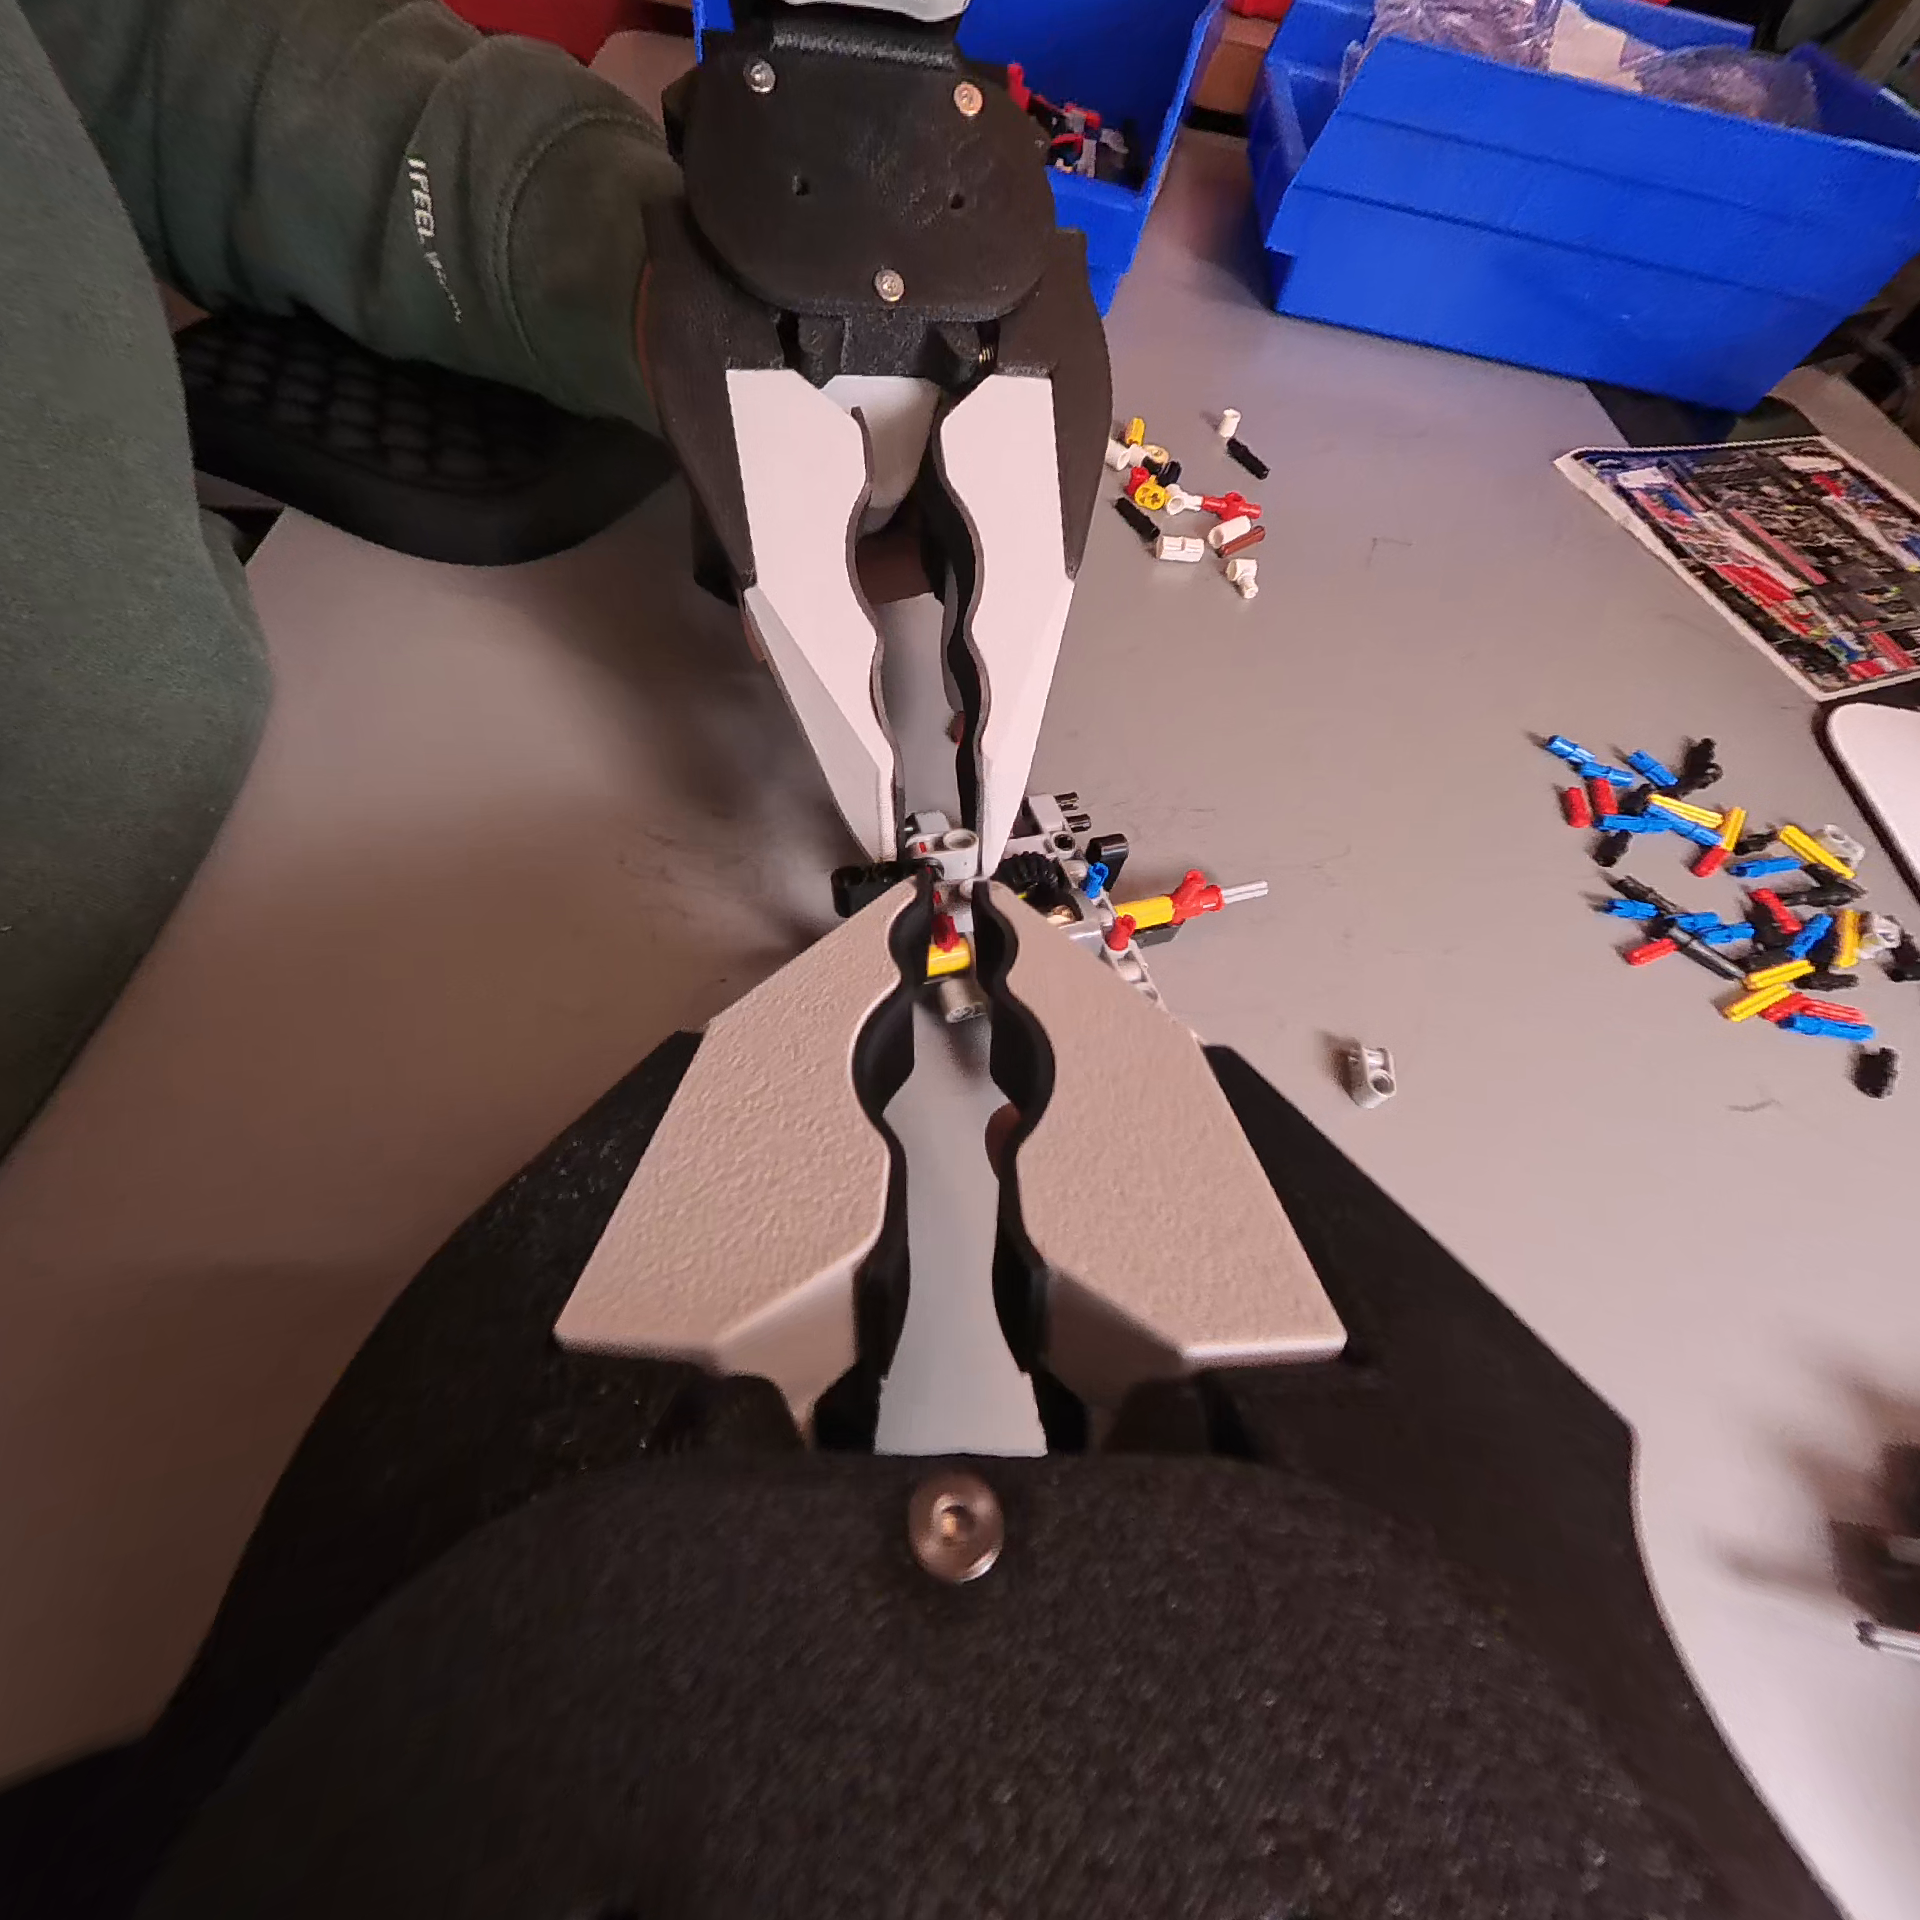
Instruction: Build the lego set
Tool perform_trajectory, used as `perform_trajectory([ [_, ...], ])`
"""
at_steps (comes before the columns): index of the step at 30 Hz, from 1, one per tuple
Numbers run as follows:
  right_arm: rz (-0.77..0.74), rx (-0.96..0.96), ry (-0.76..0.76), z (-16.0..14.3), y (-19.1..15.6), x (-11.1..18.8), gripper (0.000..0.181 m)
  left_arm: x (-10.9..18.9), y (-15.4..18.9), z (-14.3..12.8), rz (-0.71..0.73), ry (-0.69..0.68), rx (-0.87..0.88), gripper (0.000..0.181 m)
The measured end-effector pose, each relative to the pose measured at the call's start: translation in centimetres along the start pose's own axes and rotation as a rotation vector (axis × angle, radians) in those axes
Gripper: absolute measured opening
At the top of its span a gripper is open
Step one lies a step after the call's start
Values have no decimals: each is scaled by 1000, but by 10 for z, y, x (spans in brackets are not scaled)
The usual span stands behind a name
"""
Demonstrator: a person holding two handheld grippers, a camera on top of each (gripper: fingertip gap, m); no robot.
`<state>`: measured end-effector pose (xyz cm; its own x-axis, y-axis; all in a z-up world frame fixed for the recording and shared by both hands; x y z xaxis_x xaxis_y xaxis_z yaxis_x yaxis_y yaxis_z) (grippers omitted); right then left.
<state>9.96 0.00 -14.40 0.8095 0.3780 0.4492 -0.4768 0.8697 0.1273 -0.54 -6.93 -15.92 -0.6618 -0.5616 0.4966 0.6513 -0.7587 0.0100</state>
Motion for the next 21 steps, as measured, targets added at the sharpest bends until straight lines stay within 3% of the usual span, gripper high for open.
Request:
perform_trajectory([
  [1,1,3,-6,-1,0,0,6,0,0,0,0,-2,0,13],
  [21,5,-31,-45,-11,4,-4,5,1,-5,-3,20,36,46,12],
])
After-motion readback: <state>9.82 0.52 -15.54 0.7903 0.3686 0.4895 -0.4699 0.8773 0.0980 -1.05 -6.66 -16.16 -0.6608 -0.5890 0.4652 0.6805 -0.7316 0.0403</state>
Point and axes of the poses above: each gripper's, where its closed fingertips meet, x back along the fingers, z out of its top, y = z × x across the jaws, the point moved 7 cm from there along x, back along the fingers
